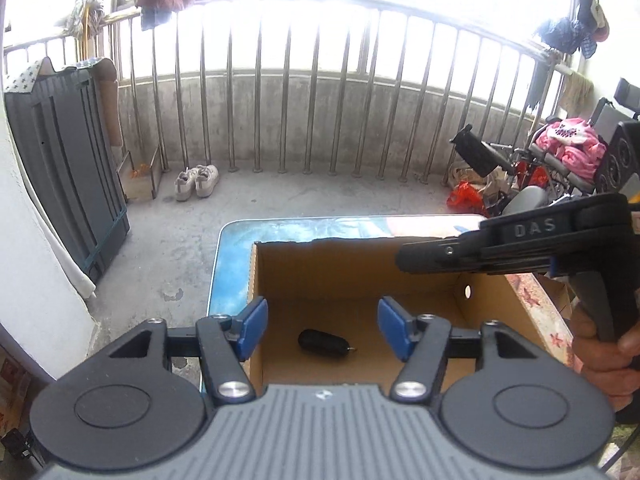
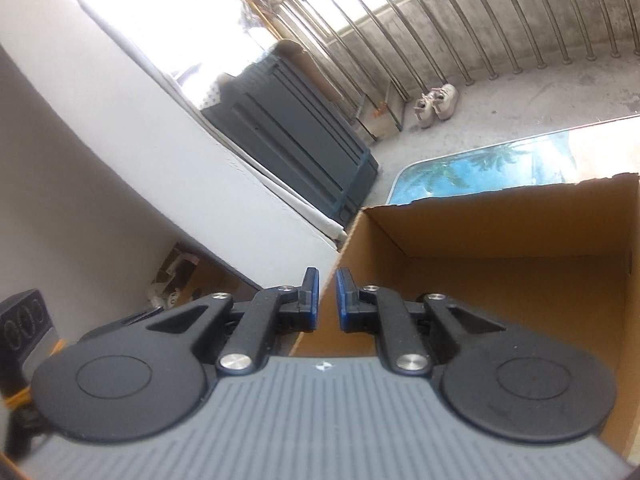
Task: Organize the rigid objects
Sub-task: 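Move the right tool back to the pink bowl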
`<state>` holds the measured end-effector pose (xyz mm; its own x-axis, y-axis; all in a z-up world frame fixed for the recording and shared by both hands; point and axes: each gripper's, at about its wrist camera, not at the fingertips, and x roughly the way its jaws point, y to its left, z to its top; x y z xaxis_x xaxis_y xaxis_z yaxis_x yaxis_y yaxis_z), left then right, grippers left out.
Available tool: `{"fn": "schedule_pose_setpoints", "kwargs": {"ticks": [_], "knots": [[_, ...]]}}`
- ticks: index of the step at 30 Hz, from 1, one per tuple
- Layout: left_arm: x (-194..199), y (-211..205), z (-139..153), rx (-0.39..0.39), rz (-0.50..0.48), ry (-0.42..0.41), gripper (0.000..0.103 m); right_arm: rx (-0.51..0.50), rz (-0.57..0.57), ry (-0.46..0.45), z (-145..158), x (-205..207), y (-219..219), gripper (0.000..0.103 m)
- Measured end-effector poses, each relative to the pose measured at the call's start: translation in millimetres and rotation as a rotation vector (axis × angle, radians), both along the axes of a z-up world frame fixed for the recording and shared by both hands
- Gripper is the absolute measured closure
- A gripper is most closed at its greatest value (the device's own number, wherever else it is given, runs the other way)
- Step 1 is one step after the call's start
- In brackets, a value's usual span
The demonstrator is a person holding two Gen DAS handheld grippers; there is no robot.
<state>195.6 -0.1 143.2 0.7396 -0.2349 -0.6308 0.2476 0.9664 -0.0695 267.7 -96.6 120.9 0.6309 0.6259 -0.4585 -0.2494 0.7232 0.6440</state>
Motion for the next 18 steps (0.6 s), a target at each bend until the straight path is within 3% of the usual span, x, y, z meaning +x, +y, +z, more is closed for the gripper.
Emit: {"fn": "schedule_pose_setpoints", "kwargs": {"ticks": [5,11,15,18], "knots": [[-45.6,19.4,6.2,-0.007,0.006,-0.039,0.031,0.037,0.031,-0.073,15.2,-63.8,-6.4,0.092],[-87.5,44.8,-10.8,-0.042,0.043,-0.013,0.030,0.060,0.022,-0.095,14.7,-122.5,-17.4,0.092],[-110.8,56.5,-36.3,-0.077,0.037,0.019,0.031,0.078,0.014,-0.083,-3.6,-164.8,-18.5,0.092],[-125.0,58.8,-57.6,-0.101,0.026,0.046,0.033,0.096,0.012,-0.023,-33.4,-188.1,-9.4,0.092]]}}
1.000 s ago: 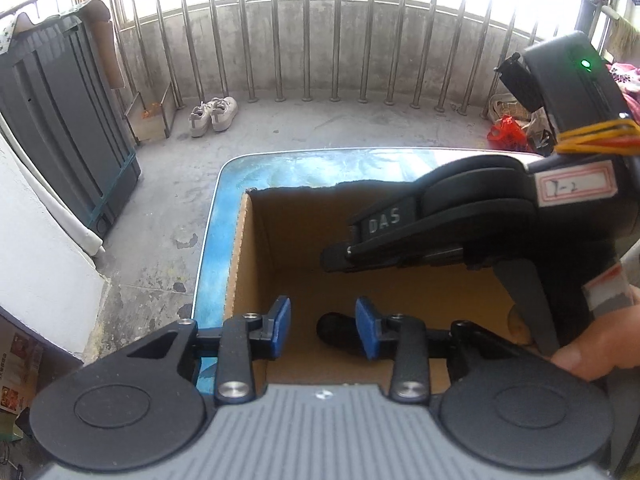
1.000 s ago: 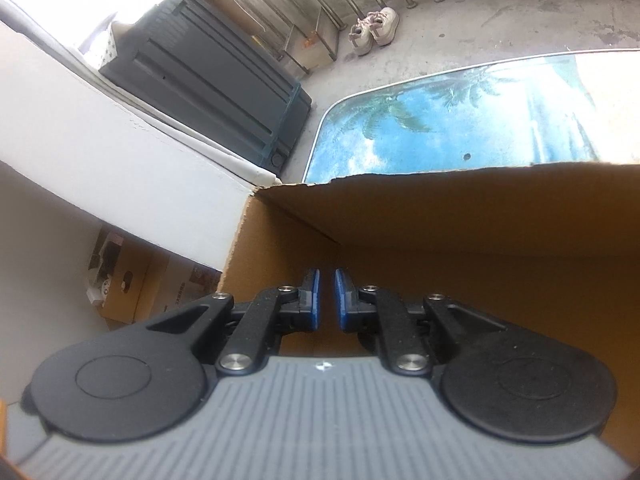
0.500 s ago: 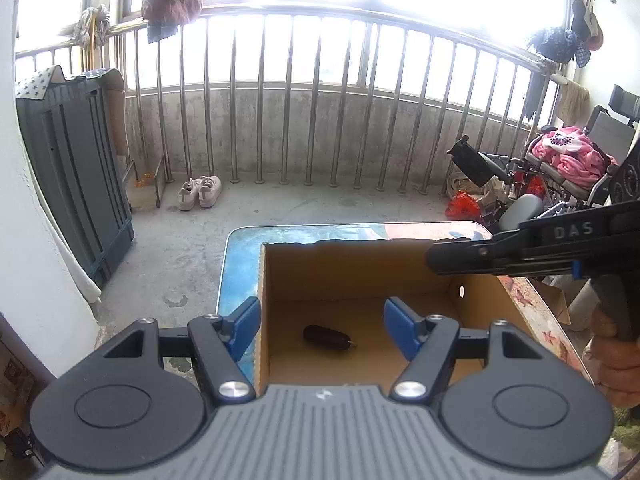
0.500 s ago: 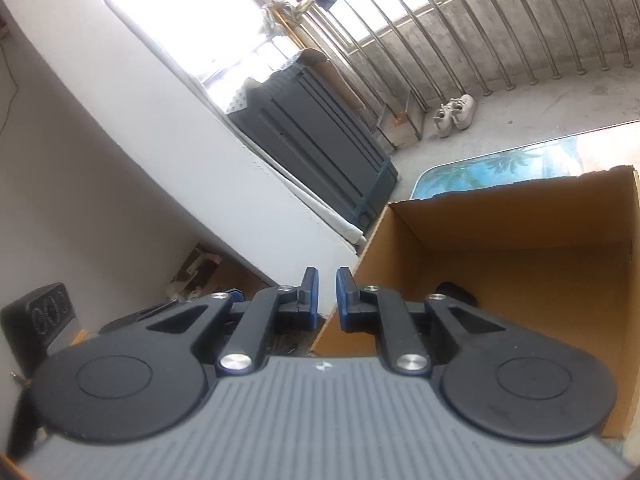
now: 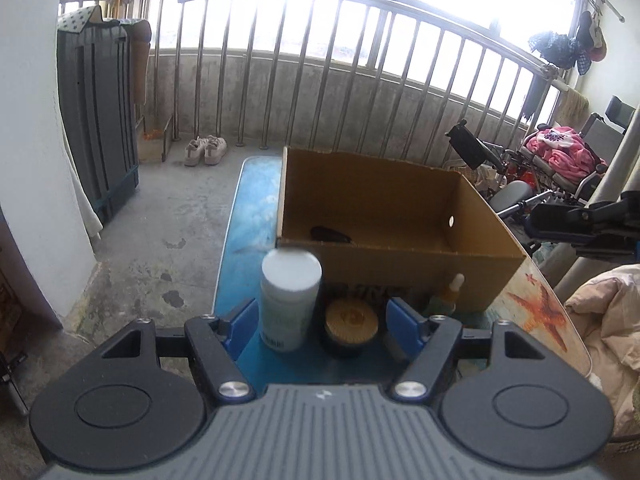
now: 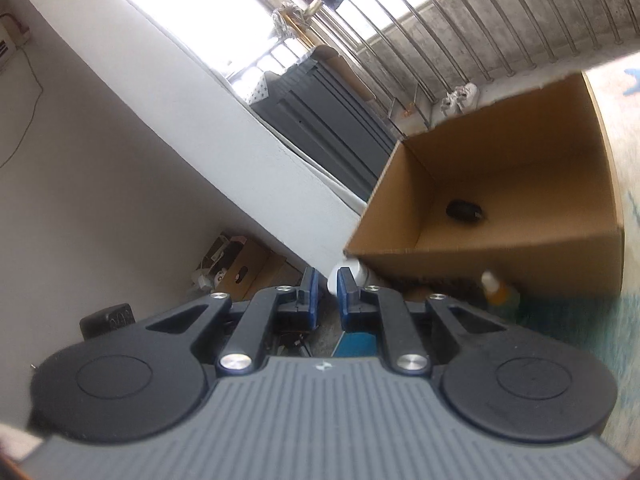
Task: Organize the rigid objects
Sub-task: 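Move the right tool back to the pink bowl, then grasp the black gold-ended tube upright in the pink bowl with the right tool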
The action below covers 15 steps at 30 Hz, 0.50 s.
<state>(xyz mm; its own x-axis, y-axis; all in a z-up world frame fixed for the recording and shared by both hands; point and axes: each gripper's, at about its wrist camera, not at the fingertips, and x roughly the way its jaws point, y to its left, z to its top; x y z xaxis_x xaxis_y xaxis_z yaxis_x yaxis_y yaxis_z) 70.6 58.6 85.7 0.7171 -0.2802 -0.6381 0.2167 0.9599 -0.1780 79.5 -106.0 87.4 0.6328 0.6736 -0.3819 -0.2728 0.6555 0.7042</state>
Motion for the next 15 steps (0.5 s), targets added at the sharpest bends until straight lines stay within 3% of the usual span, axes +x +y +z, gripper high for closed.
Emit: {"fn": "schedule_pose_setpoints", "kwargs": {"ticks": [5,8,15], "knots": [[-16.1,-13.3,-40.5,0.015,-0.084,0.063,0.043,0.019,-0.031,0.130,-60.3,-17.9,22.0,0.091],[-16.3,-27.4,-57.2,0.045,-0.133,0.072,0.048,0.014,-0.063,0.164,-88.5,-15.2,34.0,0.089],[-2.7,-55.6,-101.6,0.148,-0.176,0.121,0.068,0.024,-0.045,0.222,-118.5,31.9,57.3,0.079]]}}
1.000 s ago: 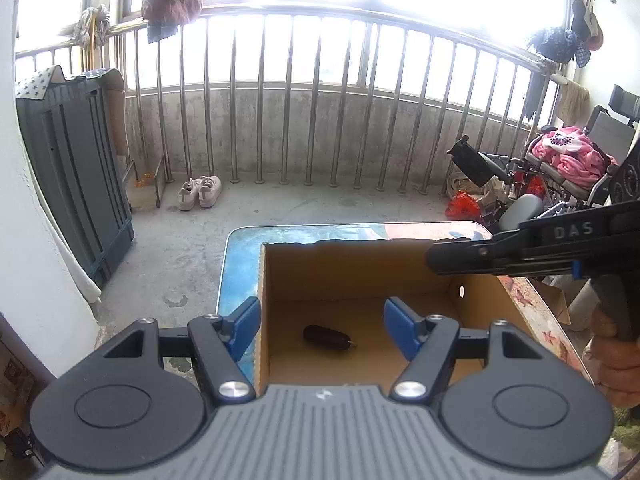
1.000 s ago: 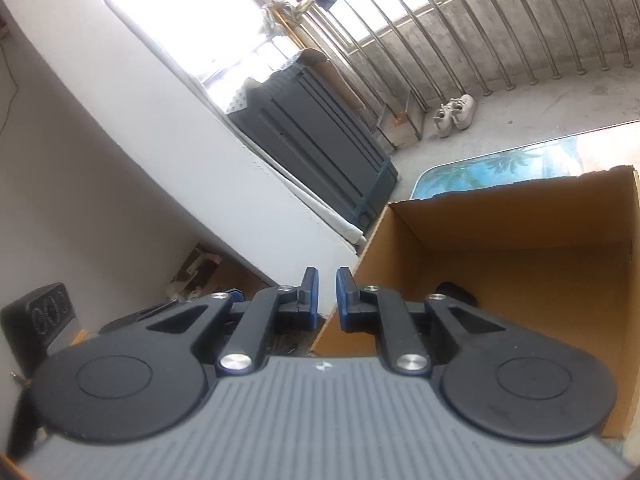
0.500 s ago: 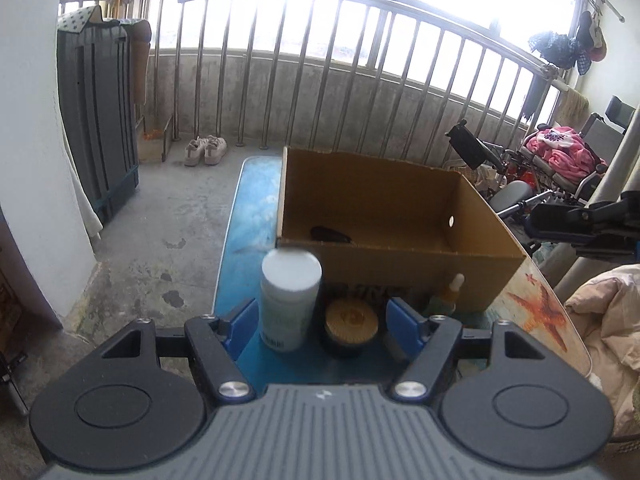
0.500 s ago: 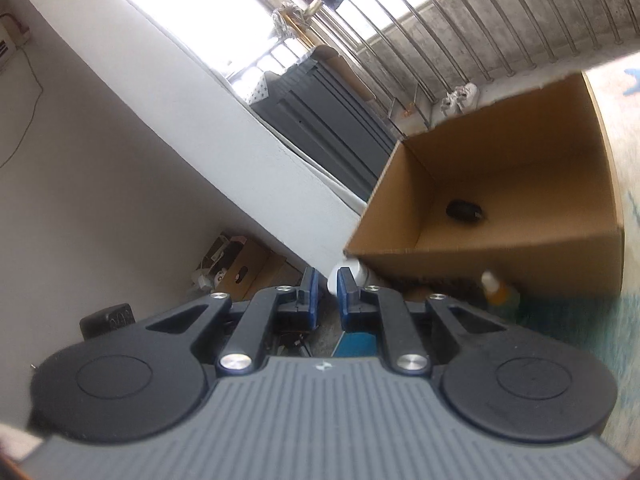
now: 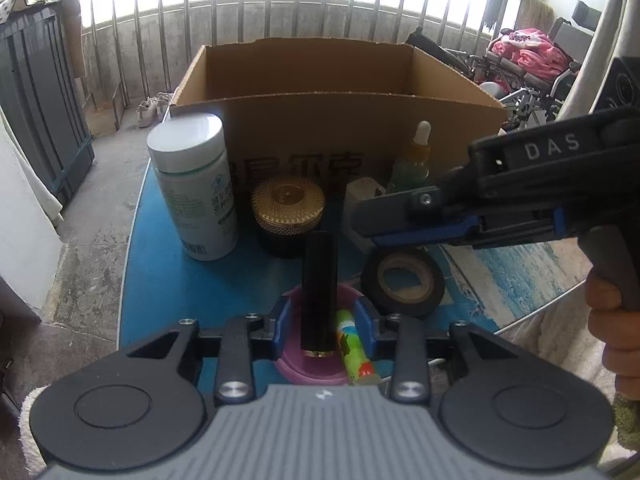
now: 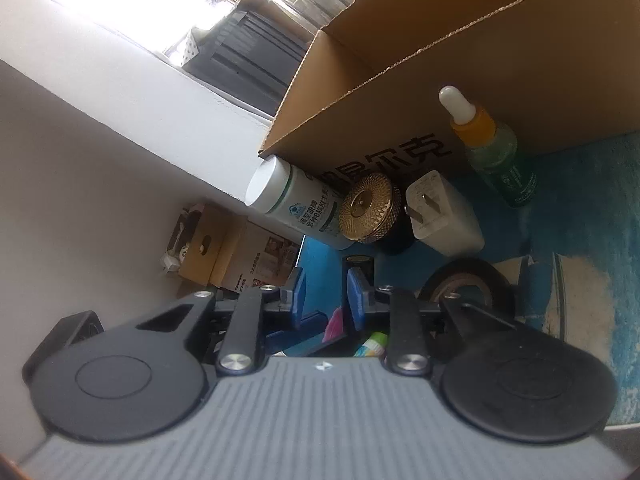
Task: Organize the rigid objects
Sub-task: 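Grasp the black gold-ended tube upright in the pink bowl with the right tool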
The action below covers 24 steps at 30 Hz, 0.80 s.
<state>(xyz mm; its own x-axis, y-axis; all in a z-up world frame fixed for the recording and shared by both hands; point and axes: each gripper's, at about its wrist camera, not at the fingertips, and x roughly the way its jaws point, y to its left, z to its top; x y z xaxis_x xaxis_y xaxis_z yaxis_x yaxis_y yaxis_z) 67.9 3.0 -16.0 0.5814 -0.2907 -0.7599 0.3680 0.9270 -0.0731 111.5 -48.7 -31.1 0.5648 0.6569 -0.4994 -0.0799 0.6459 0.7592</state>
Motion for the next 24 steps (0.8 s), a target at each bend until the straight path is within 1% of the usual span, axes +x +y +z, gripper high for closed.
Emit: {"fn": "schedule_pose_setpoints", "kwargs": {"ticks": [3,5,8,12,20,24], "knots": [[6.1,-4.2,-10.0,0.032,0.022,0.015,0.072,0.000,0.014,0.005,-0.9,7.4,3.4,0.076],[9.3,-2.1,-11.8,0.026,0.038,0.025,0.077,-0.003,0.021,0.011,-4.0,12.3,5.3,0.075],[11.8,1.1,-13.3,0.007,0.045,0.038,0.078,-0.003,0.027,0.025,-10.4,17.4,9.0,0.072],[12.2,0.6,-12.2,0.011,0.045,0.037,0.078,0.000,0.040,0.045,-21.8,21.4,16.2,0.068],[11.4,-2.6,-12.5,0.023,0.051,0.024,0.080,0.000,0.026,0.061,-35.1,25.0,22.3,0.069],[9.8,-5.6,-12.5,0.035,0.050,0.012,0.080,0.016,0.010,0.071,-43.8,26.4,22.4,0.076]]}}
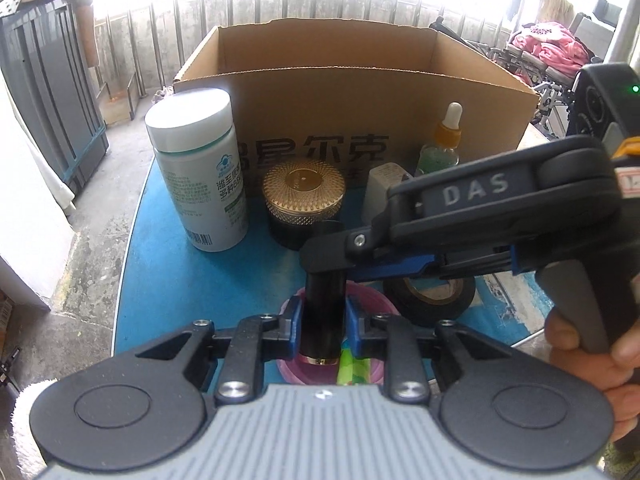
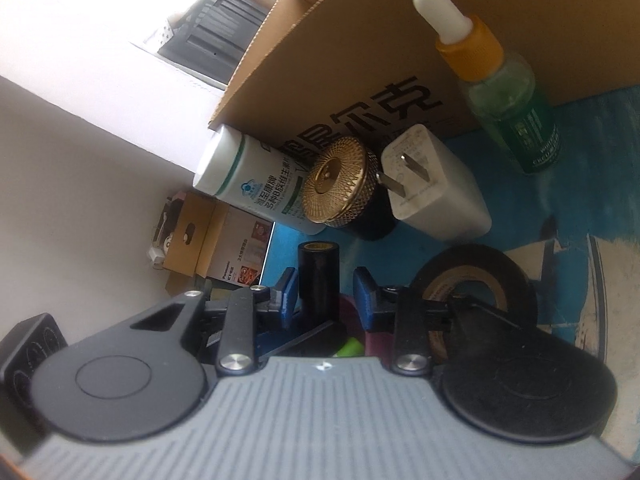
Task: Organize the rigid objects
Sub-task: 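Grasp the black gold-ended tube upright in the pink bowl with the right tool, then lift the black tube into the cardboard box and release it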
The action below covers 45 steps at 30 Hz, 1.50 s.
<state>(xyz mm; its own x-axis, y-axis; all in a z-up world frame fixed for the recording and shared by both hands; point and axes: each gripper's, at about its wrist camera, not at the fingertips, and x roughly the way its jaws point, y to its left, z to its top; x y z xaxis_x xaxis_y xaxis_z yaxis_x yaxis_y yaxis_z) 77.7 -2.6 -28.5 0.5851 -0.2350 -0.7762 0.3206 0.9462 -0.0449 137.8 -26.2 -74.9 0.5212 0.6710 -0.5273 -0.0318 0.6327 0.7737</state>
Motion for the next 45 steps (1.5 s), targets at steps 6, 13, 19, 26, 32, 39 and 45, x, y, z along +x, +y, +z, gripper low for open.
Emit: {"fn": "schedule_pose_setpoints", "kwargs": {"ticks": [6,13,19,26,32,39,45], "knots": [[-4.2,1.3,4.0,-0.016,0.000,-0.020,0.080,0.012,-0.017,-0.037,4.9,-6.2,0.3,0.082],[-17.7,4.3,24.9,-0.039,0.000,-0.087,0.080,-0.022,-0.024,-0.145,37.2,-23.3,0.8,0.082],[-35.5,3.9,67.0,-0.074,-0.004,-0.180,0.081,-0.066,-0.031,-0.275,89.4,-40.9,1.3,0.082],[-15.2,-4.1,124.5,-0.112,0.000,-0.275,0.081,-0.142,0.013,-0.362,163.5,-8.1,-9.6,0.082],[54.3,-12.0,144.5,-0.133,0.043,-0.225,0.080,-0.206,0.074,-0.285,193.7,73.9,-22.7,0.082],[135.5,-16.2,123.2,-0.055,0.113,-0.098,0.078,-0.237,0.136,-0.078,168.9,184.5,-20.8,0.082],[161.2,-11.1,104.3,-0.013,0.157,-0.018,0.072,-0.239,0.141,0.095,111.8,246.8,-22.7,0.082]]}}
